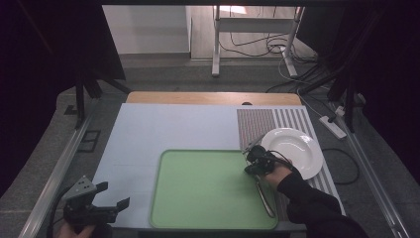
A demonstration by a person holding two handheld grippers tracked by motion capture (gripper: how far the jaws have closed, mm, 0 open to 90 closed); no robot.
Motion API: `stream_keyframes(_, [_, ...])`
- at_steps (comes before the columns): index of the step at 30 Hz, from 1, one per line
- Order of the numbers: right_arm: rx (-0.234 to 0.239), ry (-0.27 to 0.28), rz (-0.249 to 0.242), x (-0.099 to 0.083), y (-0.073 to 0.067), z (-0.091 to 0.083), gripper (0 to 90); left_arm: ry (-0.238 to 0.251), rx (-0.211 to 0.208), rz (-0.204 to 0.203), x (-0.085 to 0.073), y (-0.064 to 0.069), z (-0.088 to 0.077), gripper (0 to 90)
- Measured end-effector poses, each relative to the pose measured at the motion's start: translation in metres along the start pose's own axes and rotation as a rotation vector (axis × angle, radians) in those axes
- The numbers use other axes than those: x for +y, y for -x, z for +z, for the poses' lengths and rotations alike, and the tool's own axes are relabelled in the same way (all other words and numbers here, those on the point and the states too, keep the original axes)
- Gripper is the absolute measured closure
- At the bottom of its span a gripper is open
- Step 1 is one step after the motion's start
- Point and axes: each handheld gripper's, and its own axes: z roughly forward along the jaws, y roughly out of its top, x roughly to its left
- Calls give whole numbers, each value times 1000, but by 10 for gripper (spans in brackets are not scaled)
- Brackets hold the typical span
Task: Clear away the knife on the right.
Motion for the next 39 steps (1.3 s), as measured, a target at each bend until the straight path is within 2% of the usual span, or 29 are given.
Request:
stream_keyframes(10, [-5, 8, 76, -28, 16, -13, 900, 1, -1, 2, 0, 0, 0, 42])
stream_keyframes(19, [-2, 13, 90, -32, 13, -14, 900, -1, -2, 6, 0, 1, 0, 44])
stream_keyframes(22, [21, 25, 149, -31, 14, -14, 862, -2, -1, 9, 0, 1, 1, 44])
stream_keyframes(23, [22, 26, 154, -31, 14, -15, 846, -2, -1, 8, 0, 1, 0, 44])
stream_keyframes(30, [4, 78, 162, -27, 10, -20, 720, 1, -2, 10, 0, 1, 0, 44])
stream_keyframes(39, [16, 135, 174, -25, 7, -30, 531, 0, -1, 8, 0, 1, 0, 44])
